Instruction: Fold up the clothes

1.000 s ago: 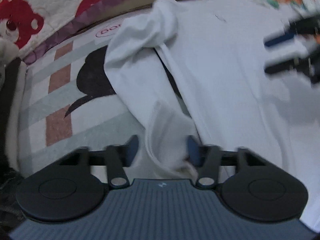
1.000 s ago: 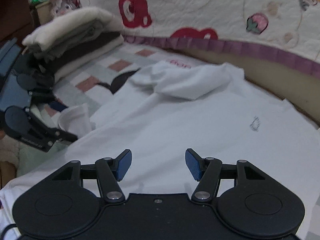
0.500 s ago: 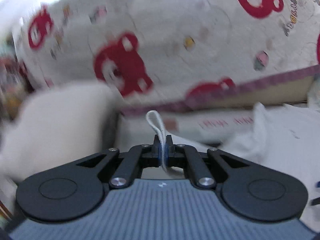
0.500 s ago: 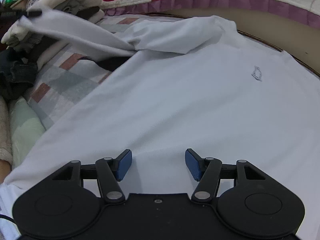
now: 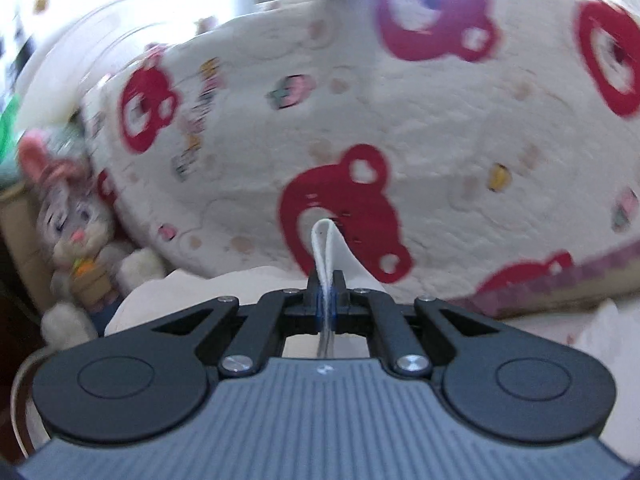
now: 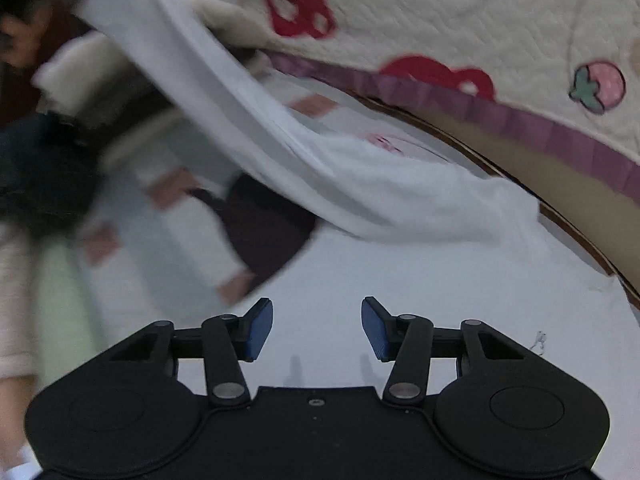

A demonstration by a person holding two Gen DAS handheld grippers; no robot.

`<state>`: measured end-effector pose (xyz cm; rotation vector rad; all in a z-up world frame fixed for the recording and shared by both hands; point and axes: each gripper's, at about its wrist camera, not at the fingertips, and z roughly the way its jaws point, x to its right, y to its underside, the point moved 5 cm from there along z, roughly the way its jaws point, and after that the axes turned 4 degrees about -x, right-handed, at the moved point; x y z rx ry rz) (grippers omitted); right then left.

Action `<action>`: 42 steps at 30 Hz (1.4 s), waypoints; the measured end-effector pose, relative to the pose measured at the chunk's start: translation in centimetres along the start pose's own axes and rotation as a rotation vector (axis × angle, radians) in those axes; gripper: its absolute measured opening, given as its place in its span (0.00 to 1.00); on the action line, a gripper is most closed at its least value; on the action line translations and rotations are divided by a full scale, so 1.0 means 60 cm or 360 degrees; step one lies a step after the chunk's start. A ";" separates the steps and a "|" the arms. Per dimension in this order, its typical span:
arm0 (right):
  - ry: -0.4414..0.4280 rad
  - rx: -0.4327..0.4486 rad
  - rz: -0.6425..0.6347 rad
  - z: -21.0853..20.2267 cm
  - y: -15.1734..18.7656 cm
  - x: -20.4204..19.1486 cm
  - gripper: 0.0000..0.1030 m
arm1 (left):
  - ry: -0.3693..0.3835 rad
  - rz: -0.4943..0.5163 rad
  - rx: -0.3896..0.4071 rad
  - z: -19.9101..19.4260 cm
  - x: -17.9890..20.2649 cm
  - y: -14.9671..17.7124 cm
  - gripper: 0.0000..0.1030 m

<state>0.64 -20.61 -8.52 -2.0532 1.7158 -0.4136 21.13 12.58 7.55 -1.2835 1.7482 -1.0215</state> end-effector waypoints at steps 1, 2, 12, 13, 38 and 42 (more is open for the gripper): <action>0.0016 -0.0011 0.0063 0.018 0.000 0.013 0.53 | -0.0014 -0.0056 -0.0006 0.005 -0.012 0.000 0.03; 0.0027 -0.0017 0.0129 0.036 0.001 0.027 0.53 | -0.0038 -0.0101 -0.0001 0.010 -0.023 -0.001 0.03; -0.0238 -0.0031 0.0559 0.071 0.047 0.056 0.54 | -0.0142 -0.0180 0.0005 0.068 -0.053 0.005 0.04; -0.0267 -0.0015 0.0547 0.068 0.043 0.044 0.54 | -0.0120 -0.0202 -0.0006 0.068 -0.055 0.007 0.04; -0.0158 0.0119 0.0272 0.101 -0.032 -0.031 0.55 | 0.0189 -0.0271 -0.0167 -0.032 -0.039 0.071 0.23; -0.0142 0.0104 0.0318 0.101 -0.021 -0.018 0.55 | 0.0402 -0.0096 -0.0004 -0.080 0.062 0.069 0.29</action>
